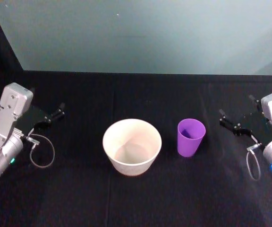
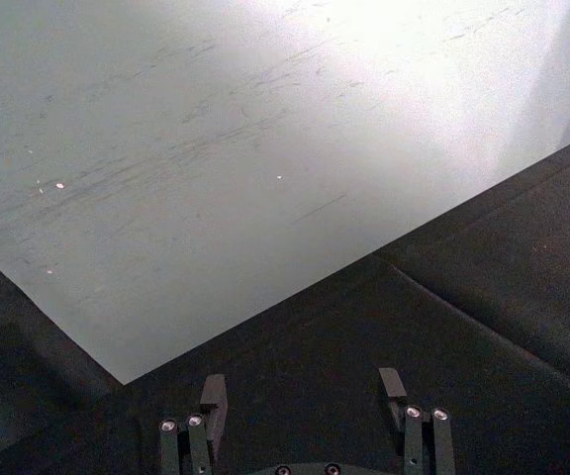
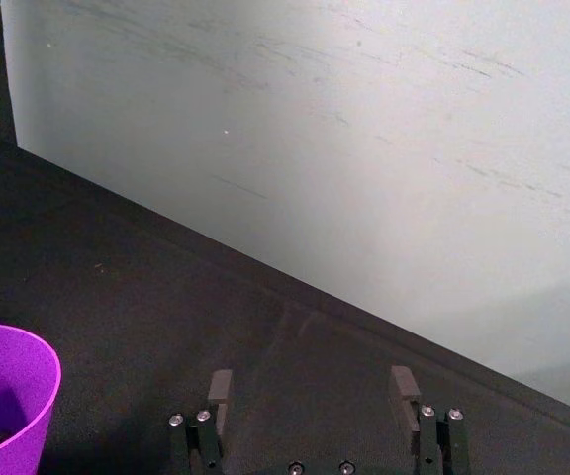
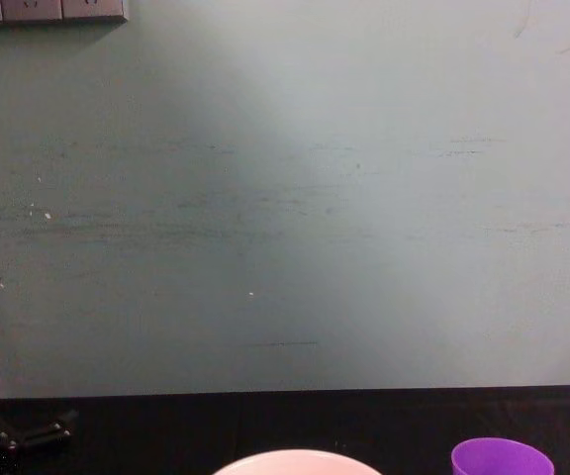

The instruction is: Pick up the cup and pour the mung beans from the cup into the bowl.

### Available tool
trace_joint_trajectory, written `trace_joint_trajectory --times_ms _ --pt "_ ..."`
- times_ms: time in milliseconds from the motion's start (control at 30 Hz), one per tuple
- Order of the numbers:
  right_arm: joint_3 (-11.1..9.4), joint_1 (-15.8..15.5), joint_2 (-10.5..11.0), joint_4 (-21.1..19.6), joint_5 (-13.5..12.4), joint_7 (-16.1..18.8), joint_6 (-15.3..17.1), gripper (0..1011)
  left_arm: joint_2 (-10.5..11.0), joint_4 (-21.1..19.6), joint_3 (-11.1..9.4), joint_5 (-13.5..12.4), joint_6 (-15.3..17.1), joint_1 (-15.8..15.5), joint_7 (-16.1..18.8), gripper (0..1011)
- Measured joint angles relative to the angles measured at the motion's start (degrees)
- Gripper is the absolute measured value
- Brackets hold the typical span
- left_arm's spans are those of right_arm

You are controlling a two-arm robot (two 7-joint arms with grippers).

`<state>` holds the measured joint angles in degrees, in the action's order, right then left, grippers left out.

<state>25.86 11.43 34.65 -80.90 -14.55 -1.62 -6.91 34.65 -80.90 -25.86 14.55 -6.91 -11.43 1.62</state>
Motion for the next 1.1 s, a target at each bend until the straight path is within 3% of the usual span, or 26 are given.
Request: trace_joint_trajectory --times_ms 1100 --pt "0.0 0.0 0.0 0.0 0.0 0.0 0.0 1000 0.0 0.0 0.0 0.0 0.0 0.0 0.0 1000"
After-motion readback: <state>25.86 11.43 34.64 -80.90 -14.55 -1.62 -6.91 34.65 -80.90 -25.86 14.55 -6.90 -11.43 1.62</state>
